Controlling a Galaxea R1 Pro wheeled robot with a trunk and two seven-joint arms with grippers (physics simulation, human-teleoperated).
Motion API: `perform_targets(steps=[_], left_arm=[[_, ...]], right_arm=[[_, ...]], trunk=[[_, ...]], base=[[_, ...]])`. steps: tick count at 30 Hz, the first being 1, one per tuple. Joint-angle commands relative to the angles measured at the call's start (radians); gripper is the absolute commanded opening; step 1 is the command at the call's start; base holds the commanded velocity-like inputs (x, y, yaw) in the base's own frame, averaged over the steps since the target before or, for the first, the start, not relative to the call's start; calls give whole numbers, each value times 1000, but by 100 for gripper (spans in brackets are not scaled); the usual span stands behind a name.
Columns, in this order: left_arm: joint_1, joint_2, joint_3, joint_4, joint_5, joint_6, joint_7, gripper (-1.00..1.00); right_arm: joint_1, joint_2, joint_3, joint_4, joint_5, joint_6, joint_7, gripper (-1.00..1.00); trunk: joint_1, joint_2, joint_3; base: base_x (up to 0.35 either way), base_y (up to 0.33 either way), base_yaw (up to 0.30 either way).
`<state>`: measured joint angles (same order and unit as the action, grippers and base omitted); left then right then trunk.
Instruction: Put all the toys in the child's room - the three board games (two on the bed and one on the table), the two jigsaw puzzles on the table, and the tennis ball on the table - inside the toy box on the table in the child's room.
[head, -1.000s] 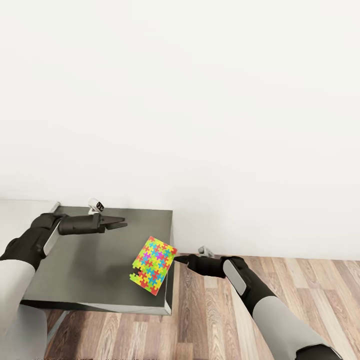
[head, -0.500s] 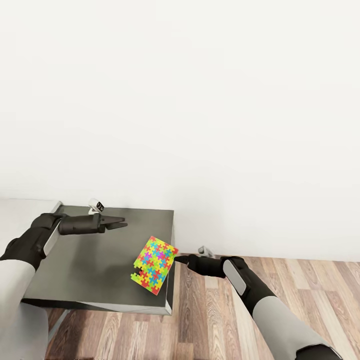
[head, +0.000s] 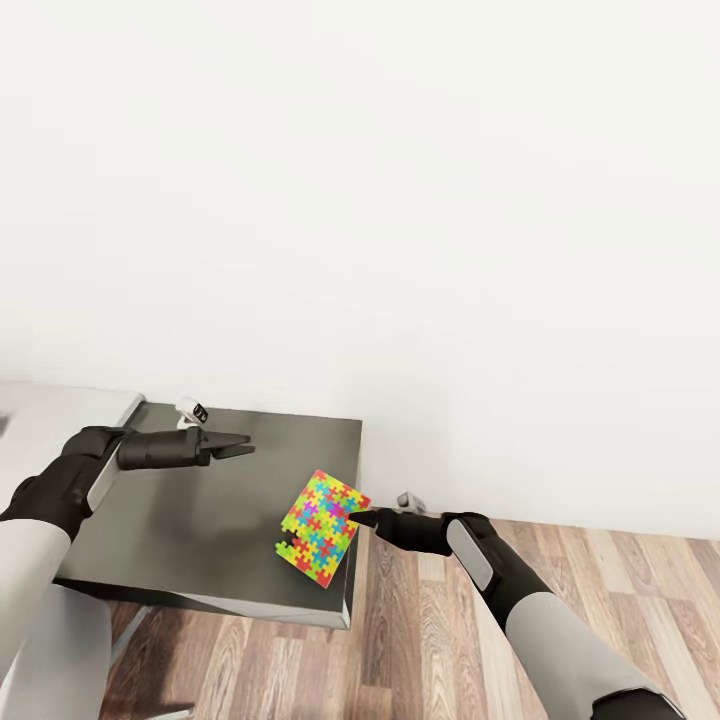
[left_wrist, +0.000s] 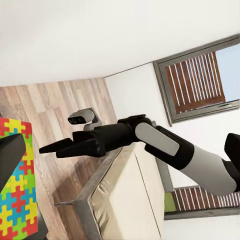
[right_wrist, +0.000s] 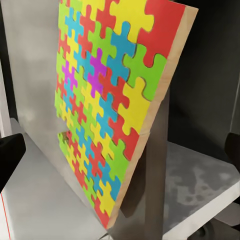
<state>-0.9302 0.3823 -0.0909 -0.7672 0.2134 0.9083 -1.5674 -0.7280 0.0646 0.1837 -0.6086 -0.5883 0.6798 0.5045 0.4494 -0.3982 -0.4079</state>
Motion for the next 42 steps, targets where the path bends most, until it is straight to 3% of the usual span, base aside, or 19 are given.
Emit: perform_targets(steps=[1, 42], left_arm=[[-1, 1, -4, 0, 3, 11, -3, 100], [-1, 1, -6, 0, 3, 11, -3, 100]], right_arm=[[-1, 0, 0, 0, -2, 4, 0, 100], [-1, -2, -1, 0, -5, -30, 0, 100]], trunk=[[1, -2, -2], [1, -2, -2]], base=[[0, 0, 7], [29, 0, 0]])
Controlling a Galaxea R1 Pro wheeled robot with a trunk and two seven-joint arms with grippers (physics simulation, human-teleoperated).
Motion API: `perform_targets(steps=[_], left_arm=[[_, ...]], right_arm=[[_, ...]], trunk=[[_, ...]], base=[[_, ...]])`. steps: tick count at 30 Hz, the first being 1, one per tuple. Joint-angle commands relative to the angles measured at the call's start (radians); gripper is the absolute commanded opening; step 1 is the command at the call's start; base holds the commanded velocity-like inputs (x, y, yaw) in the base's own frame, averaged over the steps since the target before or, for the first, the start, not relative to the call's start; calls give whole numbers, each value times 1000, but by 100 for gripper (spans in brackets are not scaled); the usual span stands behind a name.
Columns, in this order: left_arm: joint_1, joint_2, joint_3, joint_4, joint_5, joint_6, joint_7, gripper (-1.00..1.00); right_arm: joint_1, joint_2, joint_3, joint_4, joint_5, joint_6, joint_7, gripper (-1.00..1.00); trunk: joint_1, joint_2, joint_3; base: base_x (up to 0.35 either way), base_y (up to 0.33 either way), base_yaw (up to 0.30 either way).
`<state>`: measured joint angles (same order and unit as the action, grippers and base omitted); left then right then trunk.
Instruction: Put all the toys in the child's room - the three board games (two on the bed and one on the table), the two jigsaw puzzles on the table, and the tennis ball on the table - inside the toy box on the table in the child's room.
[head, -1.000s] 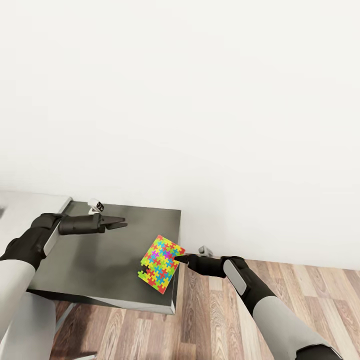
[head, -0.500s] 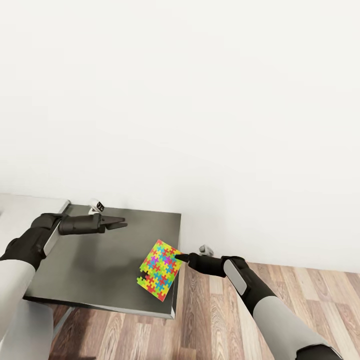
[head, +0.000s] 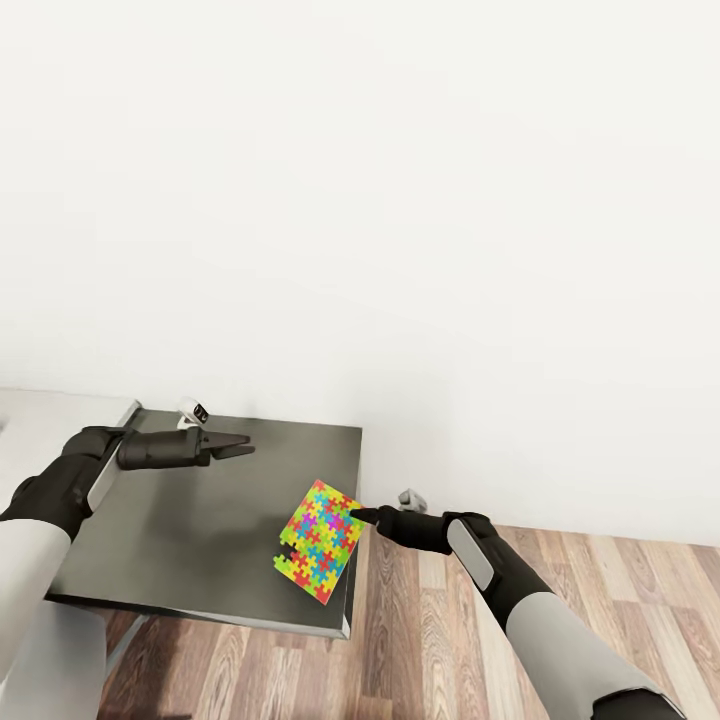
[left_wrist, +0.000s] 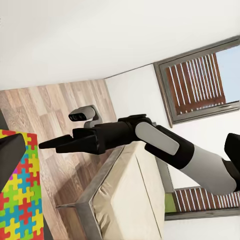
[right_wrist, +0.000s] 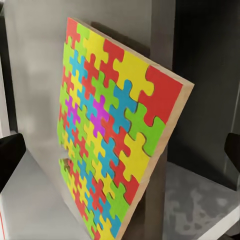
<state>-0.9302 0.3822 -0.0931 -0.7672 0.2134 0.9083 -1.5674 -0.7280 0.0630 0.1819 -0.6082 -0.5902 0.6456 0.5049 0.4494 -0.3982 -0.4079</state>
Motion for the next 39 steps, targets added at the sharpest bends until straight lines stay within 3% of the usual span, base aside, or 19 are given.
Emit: perform_targets(steps=[1, 39], left_arm=[[-1, 1, -5, 0, 3, 11, -3, 100], [1, 0, -5, 0, 3, 11, -3, 100]], right_arm=[[-1, 0, 1, 0, -3, 5, 0, 100], [-1, -15, 12, 9, 4, -25, 0, 100]], trunk=[[1, -2, -2], [1, -2, -2]], base=[[83, 0, 0], [13, 0, 0]])
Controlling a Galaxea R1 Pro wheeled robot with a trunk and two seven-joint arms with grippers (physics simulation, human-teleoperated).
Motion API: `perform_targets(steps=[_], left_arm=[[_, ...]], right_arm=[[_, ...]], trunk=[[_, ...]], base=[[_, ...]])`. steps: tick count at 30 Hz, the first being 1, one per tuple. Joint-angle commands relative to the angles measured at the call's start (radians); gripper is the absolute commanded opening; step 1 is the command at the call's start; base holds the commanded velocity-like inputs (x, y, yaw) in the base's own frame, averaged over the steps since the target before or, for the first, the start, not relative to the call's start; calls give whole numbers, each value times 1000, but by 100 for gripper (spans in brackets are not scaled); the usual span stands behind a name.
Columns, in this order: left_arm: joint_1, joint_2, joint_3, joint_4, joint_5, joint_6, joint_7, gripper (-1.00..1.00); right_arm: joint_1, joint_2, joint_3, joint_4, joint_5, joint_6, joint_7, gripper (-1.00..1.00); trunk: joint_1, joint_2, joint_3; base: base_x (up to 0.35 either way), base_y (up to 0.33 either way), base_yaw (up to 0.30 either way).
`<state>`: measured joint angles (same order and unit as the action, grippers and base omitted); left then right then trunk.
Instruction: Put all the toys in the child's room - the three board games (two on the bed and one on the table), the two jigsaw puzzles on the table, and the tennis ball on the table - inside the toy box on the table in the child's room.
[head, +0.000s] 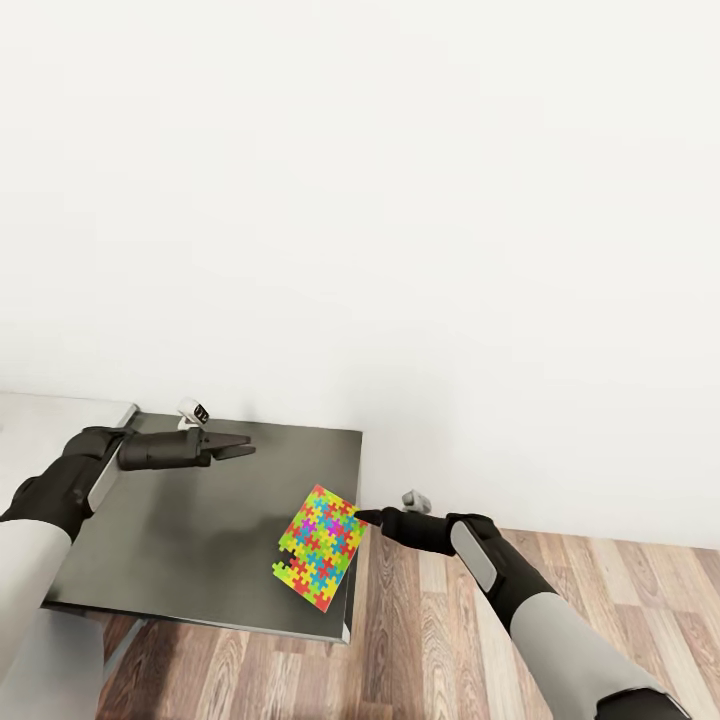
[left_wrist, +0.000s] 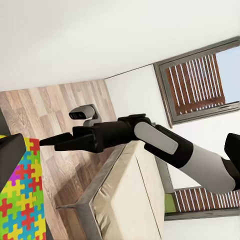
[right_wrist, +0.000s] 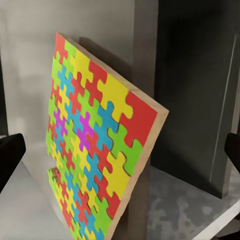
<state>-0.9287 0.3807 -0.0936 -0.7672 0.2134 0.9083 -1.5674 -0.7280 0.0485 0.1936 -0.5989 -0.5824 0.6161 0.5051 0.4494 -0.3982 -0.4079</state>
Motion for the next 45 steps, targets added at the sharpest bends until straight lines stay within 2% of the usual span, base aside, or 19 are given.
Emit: perform_targets(steps=[1, 16, 38, 45], left_arm=[[-1, 1, -4, 0, 3, 11, -3, 100], [-1, 1, -4, 0, 3, 11, -3, 100], [-1, 0, -5, 0, 3, 11, -3, 100], [-1, 0, -5, 0, 3, 11, -3, 100]], right_arm=[[-1, 0, 1, 0, -4, 4, 0, 100], [-1, 9, 1, 4, -2, 2, 0, 100], [-1, 5, 5, 3, -2, 0, 0, 100], [-1, 0, 5, 2, -3, -22, 1, 100]], trunk=[[1, -2, -2], [1, -2, -2], [1, -2, -2], [1, -2, -2]], base=[[0, 0, 0], [33, 12, 0], [16, 7, 0], [0, 0, 0]])
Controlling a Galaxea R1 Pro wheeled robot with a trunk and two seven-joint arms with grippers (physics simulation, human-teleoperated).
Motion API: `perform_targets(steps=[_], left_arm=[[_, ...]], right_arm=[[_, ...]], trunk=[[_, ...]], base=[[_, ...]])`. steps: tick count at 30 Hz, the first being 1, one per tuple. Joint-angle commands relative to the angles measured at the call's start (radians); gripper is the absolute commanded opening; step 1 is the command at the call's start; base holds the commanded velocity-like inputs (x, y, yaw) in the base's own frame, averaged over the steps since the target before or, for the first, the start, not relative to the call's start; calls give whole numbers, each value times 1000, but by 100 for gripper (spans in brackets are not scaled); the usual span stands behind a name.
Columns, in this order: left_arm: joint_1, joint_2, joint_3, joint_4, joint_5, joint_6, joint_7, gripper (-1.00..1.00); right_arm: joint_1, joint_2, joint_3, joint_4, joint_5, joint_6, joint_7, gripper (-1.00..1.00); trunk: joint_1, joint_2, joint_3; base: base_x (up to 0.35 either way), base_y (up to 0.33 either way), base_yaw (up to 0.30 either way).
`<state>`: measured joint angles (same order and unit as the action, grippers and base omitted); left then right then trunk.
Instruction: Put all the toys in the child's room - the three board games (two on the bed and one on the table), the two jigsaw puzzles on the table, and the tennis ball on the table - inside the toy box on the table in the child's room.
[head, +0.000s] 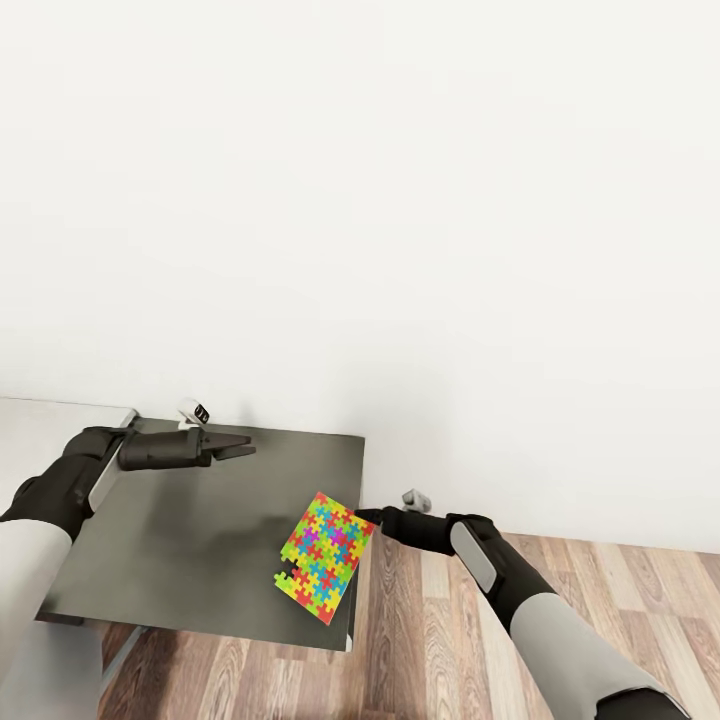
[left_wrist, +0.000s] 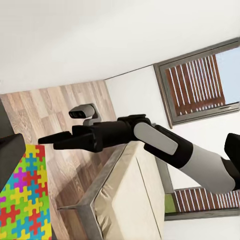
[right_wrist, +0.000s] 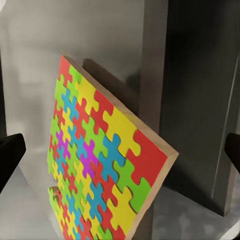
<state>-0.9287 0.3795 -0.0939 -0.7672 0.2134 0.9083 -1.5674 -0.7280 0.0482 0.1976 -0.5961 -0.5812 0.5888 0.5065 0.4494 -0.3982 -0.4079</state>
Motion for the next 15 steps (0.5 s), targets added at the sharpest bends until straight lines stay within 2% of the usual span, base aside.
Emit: perform_targets(steps=[1, 15], left_arm=[[-1, 1, -4, 0, 3, 11, -3, 100], [-1, 2, -2, 0, 3, 15, -3, 100]], right_arm=[[-1, -1, 1, 0, -4, 4, -1, 100], [-1, -1, 1, -1, -4, -1, 0, 100]], trunk=[[1, -2, -2], [1, -2, -2]], base=[[0, 0, 0], [0, 0, 0]])
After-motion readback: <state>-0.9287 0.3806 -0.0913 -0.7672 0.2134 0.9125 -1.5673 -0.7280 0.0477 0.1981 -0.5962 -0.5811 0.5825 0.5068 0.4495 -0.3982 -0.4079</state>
